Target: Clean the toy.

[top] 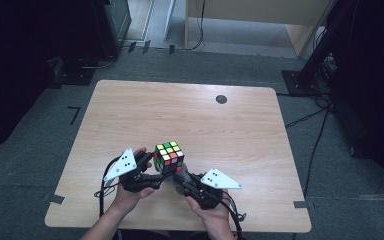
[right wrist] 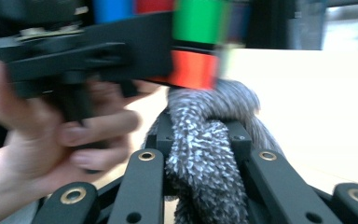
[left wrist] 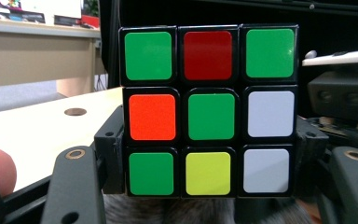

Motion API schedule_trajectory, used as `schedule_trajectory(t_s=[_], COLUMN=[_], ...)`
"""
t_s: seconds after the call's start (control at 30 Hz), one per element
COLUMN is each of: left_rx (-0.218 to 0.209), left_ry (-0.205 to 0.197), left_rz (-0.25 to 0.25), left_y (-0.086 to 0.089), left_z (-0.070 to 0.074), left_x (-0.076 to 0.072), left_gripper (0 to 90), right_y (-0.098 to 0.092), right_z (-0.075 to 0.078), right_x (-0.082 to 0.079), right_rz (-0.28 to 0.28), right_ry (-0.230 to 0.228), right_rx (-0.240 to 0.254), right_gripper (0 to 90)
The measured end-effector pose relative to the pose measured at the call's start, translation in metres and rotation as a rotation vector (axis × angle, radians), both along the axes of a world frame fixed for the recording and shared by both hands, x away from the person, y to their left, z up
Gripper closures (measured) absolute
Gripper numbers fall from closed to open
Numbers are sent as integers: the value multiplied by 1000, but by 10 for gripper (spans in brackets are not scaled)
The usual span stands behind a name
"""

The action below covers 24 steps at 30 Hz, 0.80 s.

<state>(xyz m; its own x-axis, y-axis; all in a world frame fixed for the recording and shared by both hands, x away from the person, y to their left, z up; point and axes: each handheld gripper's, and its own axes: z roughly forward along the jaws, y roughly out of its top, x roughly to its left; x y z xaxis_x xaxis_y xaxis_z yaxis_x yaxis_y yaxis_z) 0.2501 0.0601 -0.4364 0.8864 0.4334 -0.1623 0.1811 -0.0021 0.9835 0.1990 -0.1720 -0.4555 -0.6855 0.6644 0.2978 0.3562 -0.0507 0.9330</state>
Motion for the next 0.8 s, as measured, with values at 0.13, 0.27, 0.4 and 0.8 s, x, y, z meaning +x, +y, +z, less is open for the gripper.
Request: schedule_trajectory(t_s=[0.13, 0.27, 0.4, 0.8], left_rx=[0, 0, 19, 66], left_ry=[-9, -18, -12, 0], left_rz=[3, 36, 51, 60], left_y=[1, 11, 15, 14], left_z=[1, 3, 0, -6], left_x=[0, 3, 7, 11], left_gripper=[337, 337, 337, 337], right_y=[9, -10, -36, -64], right_z=[4, 1, -12, -8], right_x=[-3, 5, 21, 34], right_rz=[37, -51, -132, -397], right_ry=[-34, -40, 24, 58], right_rx=[-31, -50, -113, -438], right_gripper=[747, 748, 740, 255])
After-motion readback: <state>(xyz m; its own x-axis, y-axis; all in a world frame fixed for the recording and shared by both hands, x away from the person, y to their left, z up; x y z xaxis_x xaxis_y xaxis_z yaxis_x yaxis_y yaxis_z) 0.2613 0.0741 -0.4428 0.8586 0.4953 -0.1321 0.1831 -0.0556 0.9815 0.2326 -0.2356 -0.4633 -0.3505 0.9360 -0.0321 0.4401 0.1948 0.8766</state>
